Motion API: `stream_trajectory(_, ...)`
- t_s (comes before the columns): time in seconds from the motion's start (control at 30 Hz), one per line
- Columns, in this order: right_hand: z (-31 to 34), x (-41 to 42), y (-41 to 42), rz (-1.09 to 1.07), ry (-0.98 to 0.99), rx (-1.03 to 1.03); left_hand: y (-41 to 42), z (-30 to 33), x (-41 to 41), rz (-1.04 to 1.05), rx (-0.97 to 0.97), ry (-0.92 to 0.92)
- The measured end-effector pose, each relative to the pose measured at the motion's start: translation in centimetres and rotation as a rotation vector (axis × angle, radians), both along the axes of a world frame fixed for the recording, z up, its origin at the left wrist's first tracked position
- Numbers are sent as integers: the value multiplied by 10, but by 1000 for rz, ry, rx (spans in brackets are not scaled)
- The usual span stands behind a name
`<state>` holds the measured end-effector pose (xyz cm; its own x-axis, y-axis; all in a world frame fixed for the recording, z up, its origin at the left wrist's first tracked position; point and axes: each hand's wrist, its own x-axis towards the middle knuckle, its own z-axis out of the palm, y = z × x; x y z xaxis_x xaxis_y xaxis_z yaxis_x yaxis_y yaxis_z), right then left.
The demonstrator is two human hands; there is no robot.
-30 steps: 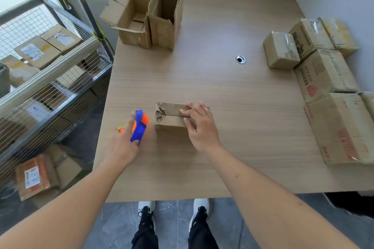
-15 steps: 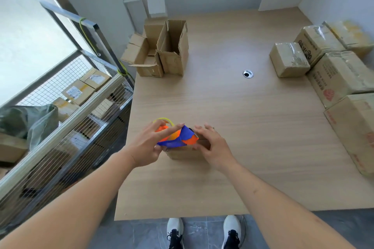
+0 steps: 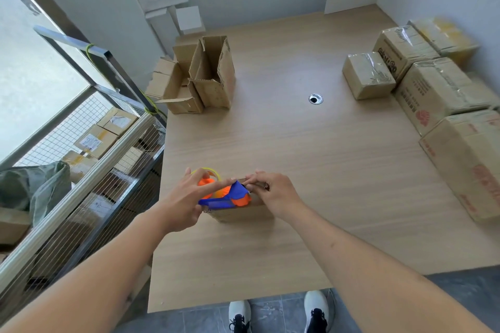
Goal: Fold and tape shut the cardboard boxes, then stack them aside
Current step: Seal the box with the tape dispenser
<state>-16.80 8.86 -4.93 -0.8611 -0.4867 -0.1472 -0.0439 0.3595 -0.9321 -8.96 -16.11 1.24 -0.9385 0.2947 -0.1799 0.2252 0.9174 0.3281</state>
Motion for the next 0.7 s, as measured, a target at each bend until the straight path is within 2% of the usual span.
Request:
stream_trajectory(0.13, -2, -2, -6, -67, 4, 30, 10, 2, 0, 55, -69, -8)
stream_trajectory(0.23, -2, -2, -8, -125, -7, 41, 31, -7, 2, 155, -155, 70)
stream_trajectory(0.37, 6, 0, -8, -209, -23, 48, 32, -20, 9, 223, -100, 162)
stream_trajectory(0.7, 31, 8, 31, -461, 24, 188, 14, -20, 9, 232, -93, 138)
